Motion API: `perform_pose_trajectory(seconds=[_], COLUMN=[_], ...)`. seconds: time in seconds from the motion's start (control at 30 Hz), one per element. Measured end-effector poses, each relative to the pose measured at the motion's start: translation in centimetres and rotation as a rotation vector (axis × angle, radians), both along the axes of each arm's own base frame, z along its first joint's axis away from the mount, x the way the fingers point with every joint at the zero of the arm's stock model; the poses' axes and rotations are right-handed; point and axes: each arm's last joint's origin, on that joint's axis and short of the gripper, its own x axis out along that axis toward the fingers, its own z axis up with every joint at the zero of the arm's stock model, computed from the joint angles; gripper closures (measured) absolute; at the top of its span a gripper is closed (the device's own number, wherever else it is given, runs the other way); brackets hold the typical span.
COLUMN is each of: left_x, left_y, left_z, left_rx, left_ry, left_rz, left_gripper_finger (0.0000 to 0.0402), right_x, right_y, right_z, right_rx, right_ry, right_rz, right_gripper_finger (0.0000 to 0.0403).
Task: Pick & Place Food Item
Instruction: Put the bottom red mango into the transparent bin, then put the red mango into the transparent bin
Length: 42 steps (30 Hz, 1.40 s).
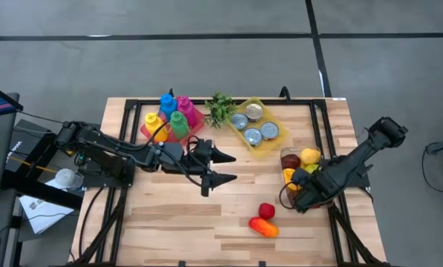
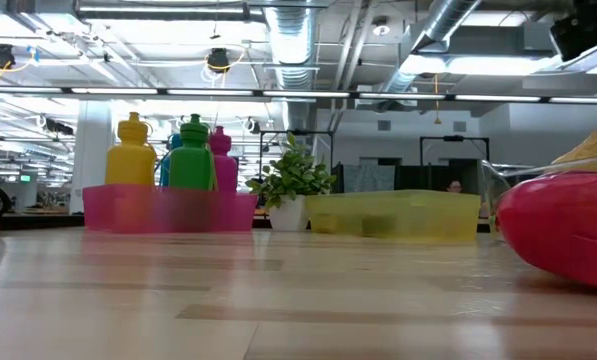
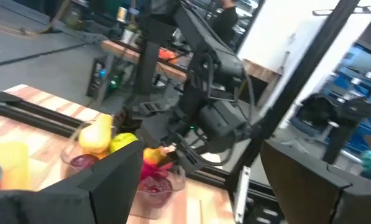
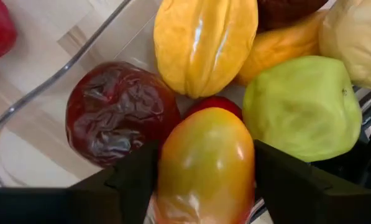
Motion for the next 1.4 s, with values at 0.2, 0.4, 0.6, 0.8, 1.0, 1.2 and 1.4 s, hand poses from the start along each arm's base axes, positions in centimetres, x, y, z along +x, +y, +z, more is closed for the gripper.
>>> perform_pose_trajectory(seconds=[0.2,0.4,0.6,0.8,1.0,1.2,1.4], left_x=[-0.2,-0.1,2.9,6.9,9.9,10.9,10.9], left_y=[-0.7,-3.0,-5.5,-7.6,-8.7,-10.0,-11.9], left_z=[-0.8,-2.3,-6.4,-10.6,-13.2,-17.0,-20.9], left_rx=[0.016,0.150,0.164,0.244,0.365,0.365,0.378], left_ry=[0.083,0.149,0.129,0.186,0.194,0.198,0.209], left_rz=[-0.118,-0.216,-0.250,-0.275,-0.289,-0.333,-0.333], left_gripper_finger=[0.0087,0.0087,0.0087,0.0087,0.0087,0.0087,0.0087], right_x=[-0.5,-1.3,-2.5,-3.6,-4.1,-4.2,-4.2], right_y=[-0.1,-0.2,-0.2,0.5,1.0,1.1,1.0], right_z=[0.6,2.9,4.6,4.9,4.9,4.9,4.9], right_rx=[0.023,0.095,0.146,0.164,0.168,0.164,0.161], right_ry=[-0.028,-0.118,-0.196,-0.204,-0.204,-0.209,-0.214], right_rz=[0.016,0.050,0.094,0.165,0.192,0.198,0.190], right_gripper_finger=[0.0087,0.0022,0.0011,0.0016,0.0017,0.0017,0.0017])
